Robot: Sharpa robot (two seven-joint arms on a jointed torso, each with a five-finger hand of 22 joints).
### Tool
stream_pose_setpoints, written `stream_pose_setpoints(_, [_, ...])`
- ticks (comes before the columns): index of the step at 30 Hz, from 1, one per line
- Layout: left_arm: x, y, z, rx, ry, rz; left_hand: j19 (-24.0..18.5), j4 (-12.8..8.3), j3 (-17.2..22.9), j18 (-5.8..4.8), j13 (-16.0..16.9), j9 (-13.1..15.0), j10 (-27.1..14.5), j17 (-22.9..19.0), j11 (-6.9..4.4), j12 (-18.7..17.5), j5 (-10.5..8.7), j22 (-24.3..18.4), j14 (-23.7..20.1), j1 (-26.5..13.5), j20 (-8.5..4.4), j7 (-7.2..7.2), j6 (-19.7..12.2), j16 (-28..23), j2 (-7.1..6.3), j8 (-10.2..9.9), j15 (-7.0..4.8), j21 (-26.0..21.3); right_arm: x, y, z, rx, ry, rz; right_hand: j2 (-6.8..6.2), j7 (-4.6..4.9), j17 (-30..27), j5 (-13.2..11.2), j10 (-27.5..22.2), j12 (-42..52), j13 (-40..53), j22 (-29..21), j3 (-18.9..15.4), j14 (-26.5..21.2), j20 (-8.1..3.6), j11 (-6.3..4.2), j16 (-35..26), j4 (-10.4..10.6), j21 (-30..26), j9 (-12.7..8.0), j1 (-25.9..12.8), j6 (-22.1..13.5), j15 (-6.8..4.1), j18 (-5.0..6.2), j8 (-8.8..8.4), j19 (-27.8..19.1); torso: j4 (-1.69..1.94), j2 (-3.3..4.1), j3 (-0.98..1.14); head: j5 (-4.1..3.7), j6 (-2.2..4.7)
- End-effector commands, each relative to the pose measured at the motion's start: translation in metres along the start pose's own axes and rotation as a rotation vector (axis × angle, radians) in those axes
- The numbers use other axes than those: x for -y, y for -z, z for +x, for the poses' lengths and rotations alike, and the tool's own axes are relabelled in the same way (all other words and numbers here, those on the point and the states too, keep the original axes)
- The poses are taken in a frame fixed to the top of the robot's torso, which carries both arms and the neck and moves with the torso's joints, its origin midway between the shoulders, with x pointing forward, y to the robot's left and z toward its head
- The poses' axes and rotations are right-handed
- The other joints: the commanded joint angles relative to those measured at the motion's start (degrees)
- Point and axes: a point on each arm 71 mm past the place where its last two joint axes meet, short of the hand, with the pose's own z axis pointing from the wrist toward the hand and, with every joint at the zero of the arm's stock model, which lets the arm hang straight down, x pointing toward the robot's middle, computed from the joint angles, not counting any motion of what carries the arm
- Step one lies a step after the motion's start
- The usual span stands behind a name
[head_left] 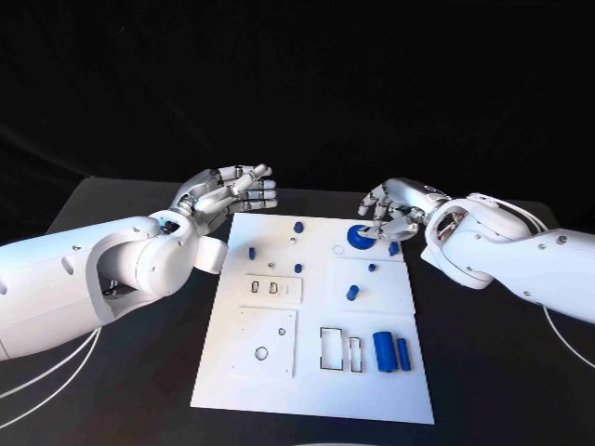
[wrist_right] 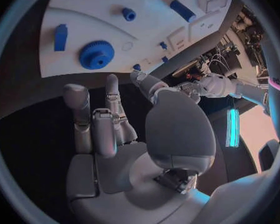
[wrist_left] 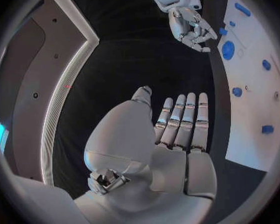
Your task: Assemble the parts on the task board
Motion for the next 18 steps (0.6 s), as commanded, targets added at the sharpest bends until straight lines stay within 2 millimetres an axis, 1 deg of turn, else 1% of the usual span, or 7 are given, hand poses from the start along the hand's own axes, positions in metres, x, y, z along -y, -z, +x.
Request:
stream_pose_setpoints(1, [0.002,-0.001,0.004,-0.043,0.006,0.018,0.07,0.35,0.14,-0.74,0.03,0.09,-0.4,0.06,0.05,0.23,-0.18,-0.07,-0.28,-0.4,-0.16,5.99,-0.35,0.19,-0.01,0.29,0.04,-0.21,0.014,0.001,0.004,-0.11,-0.035,0.07,0.62,0.27,4.36,1.14,-4.92,9.96,8.24,2.23,-3.4,3.53,0.21,-0.17,1.5,1.22,1.42,0.48,1.36,-1.45,0.21,-0.69,0.61,1.15,-0.21,-0.27,0.22,-0.18,-0.02])
stream_pose_setpoints(2, [0.002,-0.001,0.004,-0.043,0.006,0.018,0.07,0.35,0.14,-0.74,0.03,0.09,-0.4,0.06,0.05,0.23,-0.18,-0.07,-0.28,-0.4,-0.16,5.99,-0.35,0.19,-0.01,0.29,0.04,-0.21,0.017,0.001,0.003,-0.115,-0.033,0.08,0.88,0.03,5.93,1.18,-5.51,14.02,11.66,3.46,-4.59,3.86,0.22,0.23,2.28,1.9,2.23,0.6,1.97,-2.01,0.21,-0.84,1.21,1.67,-0.21,-0.27,0.22,-0.21,-0.04])
stream_pose_setpoints(3, [0.002,-0.001,0.004,-0.044,0.006,0.018,0.07,0.35,0.14,-0.74,0.03,0.09,-0.4,0.06,0.05,0.23,-0.18,-0.07,-0.28,-0.4,-0.16,5.99,-0.35,0.19,-0.01,0.29,0.04,-0.21,0.02,0.0,0.002,-0.118,-0.032,0.089,1.03,-0.06,6.56,1.18,-4.62,16.39,13.92,4.02,-4.95,4.0,0.08,0.3,2.58,2.22,2.61,0.63,2.09,-2.15,0.42,-0.81,1.44,1.92,-0.19,-0.3,0.2,-0.33,-0.03])
stream_pose_setpoints(6, [0.001,-0.001,0.004,-0.045,0.007,0.018,0.07,0.35,0.14,-0.74,0.03,0.09,-0.41,0.06,0.05,0.24,-0.19,-0.07,-0.3,-0.4,-0.16,5.99,-0.36,0.19,-0.01,0.3,0.04,-0.21,0.024,-0.002,0.001,-0.121,-0.028,0.106,1.35,0.01,10.65,1.68,1.83,30.78,28.69,6.31,-6.63,4.95,0.11,0.27,4.47,3.42,4.15,0.76,3.44,-2.87,0.51,-1.17,2.71,3.02,-0.18,-0.26,0.09,-0.39,0.14])
stream_pose_setpoints(9, [0.001,-0.001,0.005,-0.047,0.008,0.018,0.04,0.55,0.1,-0.78,0.03,0.12,-0.47,0.05,0.07,0.3,-0.4,-0.11,-0.53,-0.63,-0.15,6.01,-0.49,0.25,0.09,0.52,0.08,-0.24,0.024,-0.005,0.002,-0.121,-0.019,0.114,1.47,0.11,13.43,1.86,7.75,41.21,40.38,7.74,-7.96,5.57,0.28,0.46,5.63,4.59,4.99,0.88,4.24,-3.25,0.68,-1.39,3.95,3.64,-0.14,-0.19,0.09,-0.45,0.13])
stream_pose_setpoints(13, [0.001,-0.002,0.005,-0.05,0.009,0.017,0.04,0.59,0.08,-0.79,0.03,0.12,-0.49,0.04,0.08,0.32,-0.45,-0.12,-0.6,-0.69,-0.15,6.01,-0.53,0.26,0.1,0.57,0.1,-0.25,0.021,-0.01,0.004,-0.121,0.002,0.116,1.8,0.22,15.12,2.25,10.6,45.47,45.47,8.7,-8.62,5.96,0.43,0.57,6.28,5.44,5.51,0.9,4.95,-3.55,0.85,-1.54,4.8,4.03,-0.02,-0.08,0.11,-0.73,0.26])
stream_pose_setpoints(18, [0.001,-0.001,0.005,-0.051,0.009,0.016,0.04,0.6,0.08,-0.8,0.03,0.13,-0.5,0.04,0.08,0.32,-0.46,-0.12,-0.64,-0.7,-0.15,6.02,-0.54,0.27,0.1,0.59,0.1,-0.25,0.018,-0.017,0.009,-0.119,0.015,0.114,1.88,0.25,15.12,2.88,12.1,47.15,47.66,9.74,-8.81,5.96,0.48,0.61,6.28,5.8,6.28,0.87,5.18,-3.65,0.9,-1.73,5.13,4.57,-0.17,-0.07,0.02,-0.65,0.11])
